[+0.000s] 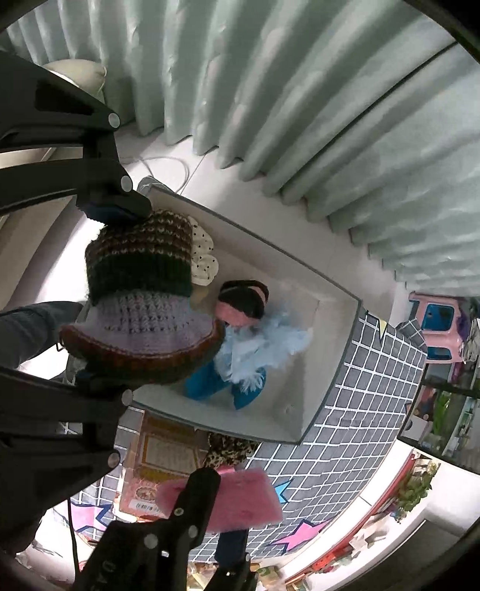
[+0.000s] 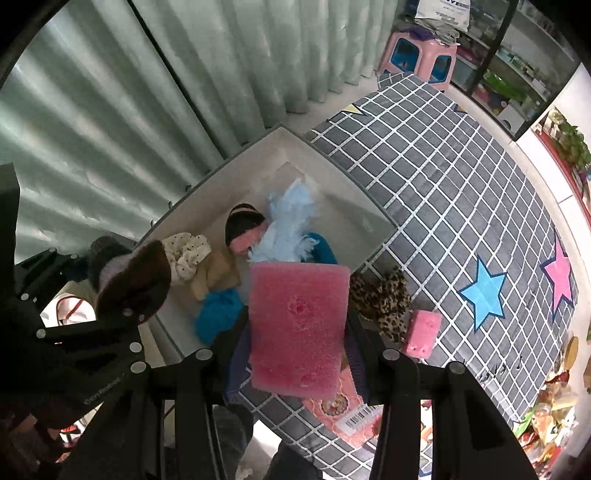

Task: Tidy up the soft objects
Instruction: 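Carry the knit hat and pink sponge with both tools over the white box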

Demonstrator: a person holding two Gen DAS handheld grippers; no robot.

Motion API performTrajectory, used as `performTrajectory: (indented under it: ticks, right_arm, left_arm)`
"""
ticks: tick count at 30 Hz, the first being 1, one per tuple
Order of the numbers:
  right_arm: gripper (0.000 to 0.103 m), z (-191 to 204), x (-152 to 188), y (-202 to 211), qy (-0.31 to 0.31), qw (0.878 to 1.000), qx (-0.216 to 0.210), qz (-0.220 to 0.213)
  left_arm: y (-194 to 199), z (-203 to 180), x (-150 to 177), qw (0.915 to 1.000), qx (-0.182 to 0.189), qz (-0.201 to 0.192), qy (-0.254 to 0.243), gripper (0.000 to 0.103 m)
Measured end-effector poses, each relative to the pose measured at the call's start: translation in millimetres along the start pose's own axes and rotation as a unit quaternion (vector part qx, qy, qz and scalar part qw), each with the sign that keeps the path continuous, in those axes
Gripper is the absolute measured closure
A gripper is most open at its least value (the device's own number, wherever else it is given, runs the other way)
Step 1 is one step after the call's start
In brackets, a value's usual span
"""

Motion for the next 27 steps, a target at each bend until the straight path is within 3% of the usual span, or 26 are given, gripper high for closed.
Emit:
performTrajectory:
  ticks: [27]
  right_arm:
    - [0.055, 10, -23, -29, -0.004, 0.999, -0.017, 0.036]
  left_arm:
    - [-35, 2, -5, 0.9992, 0.01, 0.037, 0.008, 0.041]
Point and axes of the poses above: each gripper's, at about its wrist camera, not at the fingertips, and y roughly against the way its jaws point, z to its left, x to its underside, the point moved 1 cm from there along -y, roughly the way its jaws point, and after that the axes turned 6 degrees about -y, right-handed, at the moved point
